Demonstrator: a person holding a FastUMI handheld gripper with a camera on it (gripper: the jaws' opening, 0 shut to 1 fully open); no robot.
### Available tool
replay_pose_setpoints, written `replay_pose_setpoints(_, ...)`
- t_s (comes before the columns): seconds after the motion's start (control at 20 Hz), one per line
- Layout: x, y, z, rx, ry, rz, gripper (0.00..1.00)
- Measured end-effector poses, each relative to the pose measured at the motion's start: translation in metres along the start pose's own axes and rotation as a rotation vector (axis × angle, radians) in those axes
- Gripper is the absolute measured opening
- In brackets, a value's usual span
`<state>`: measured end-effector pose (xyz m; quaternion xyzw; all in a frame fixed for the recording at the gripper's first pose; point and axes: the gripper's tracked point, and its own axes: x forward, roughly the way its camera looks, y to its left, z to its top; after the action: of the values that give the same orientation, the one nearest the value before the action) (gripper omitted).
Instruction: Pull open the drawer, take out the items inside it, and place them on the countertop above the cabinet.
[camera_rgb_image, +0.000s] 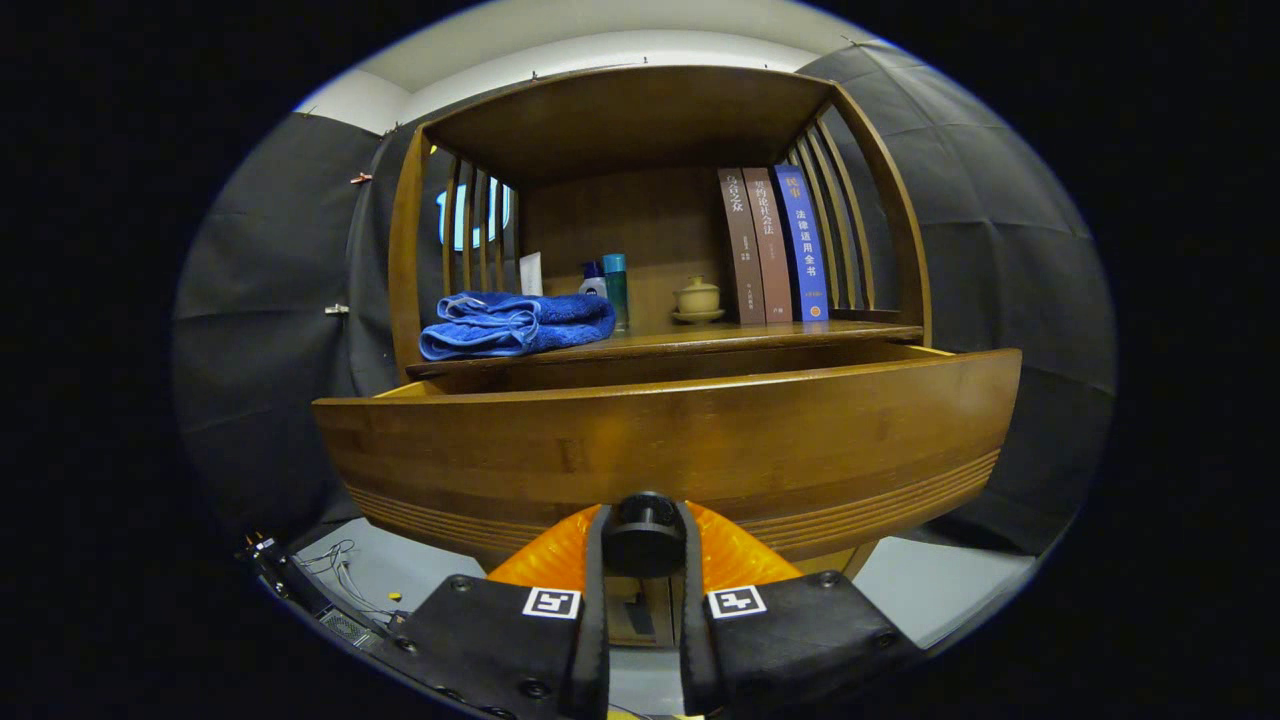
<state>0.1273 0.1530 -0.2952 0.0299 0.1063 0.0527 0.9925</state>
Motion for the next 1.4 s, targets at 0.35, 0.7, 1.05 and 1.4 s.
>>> replay_pose_setpoints(0.35,-0.02,0.001,-0.011,-0.01,-0.001,0.009,0.32)
replay_pose_setpoints(0.7,-0.042,0.005,-0.002,-0.077,0.048,0.056,0.99)
replay_pose_setpoints(1.05,-0.063,-0.001,0.107,-0.017,0.094,0.09,0.98)
replay_pose_setpoints(1.4,0.039,-0.013,0.115,-0.04,0.398,0.07,1.0)
